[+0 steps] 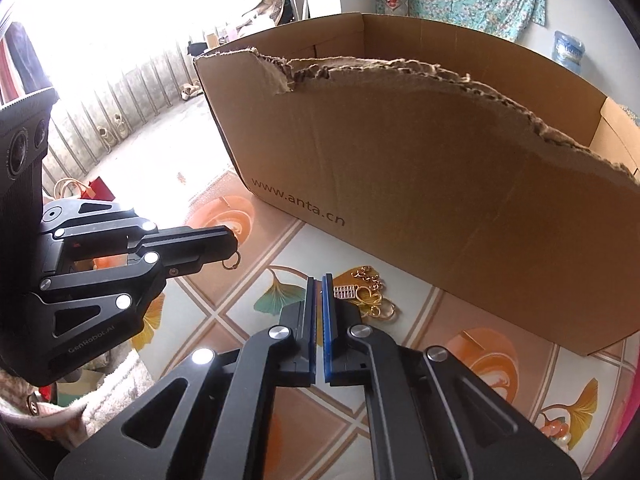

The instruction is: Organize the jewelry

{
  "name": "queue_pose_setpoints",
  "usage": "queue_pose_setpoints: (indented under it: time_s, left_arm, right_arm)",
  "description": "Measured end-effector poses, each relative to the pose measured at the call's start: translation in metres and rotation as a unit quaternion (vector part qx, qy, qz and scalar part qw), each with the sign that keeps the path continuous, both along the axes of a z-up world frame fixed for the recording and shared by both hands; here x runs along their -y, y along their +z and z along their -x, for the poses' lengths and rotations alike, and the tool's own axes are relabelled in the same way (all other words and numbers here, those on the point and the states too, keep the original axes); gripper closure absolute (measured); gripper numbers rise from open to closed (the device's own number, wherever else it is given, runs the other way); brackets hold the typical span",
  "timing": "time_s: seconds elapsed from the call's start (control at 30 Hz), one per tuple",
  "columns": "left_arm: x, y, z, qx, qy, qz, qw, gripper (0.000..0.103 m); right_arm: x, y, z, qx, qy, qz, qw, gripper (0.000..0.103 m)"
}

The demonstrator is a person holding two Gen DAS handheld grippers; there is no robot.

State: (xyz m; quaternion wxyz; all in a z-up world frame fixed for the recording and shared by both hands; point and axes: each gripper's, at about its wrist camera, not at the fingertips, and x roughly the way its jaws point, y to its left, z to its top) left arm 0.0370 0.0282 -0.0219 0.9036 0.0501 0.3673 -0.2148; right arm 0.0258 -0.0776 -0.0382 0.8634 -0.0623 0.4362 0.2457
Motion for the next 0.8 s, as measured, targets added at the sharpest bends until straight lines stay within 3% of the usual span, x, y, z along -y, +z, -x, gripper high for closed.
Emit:
queue_pose_setpoints:
  time_s: [0.2,0.4,0.8]
  left_arm:
    - [-0.003,0.009,0.008,0.008,0.0,0.005,1.0,0.103]
    - [0.001,0.008,0.011,0.005,-0.004,0.001,1.0,0.103]
    - [-0.003,0.002,0.004,-0.002,-0.002,0.004,1.0,0.103]
  right_arm:
    - [0.01,0.006,0.01,0.003,-0.003,-0.014,1.0,0.101]
    - [0.007,-0.004,0.0,-0.004,-0.005,-0.004,1.0,0.086]
    - [-0.001,-0.006,-0.015,0.007,0.013,0.028,0.999,0.086]
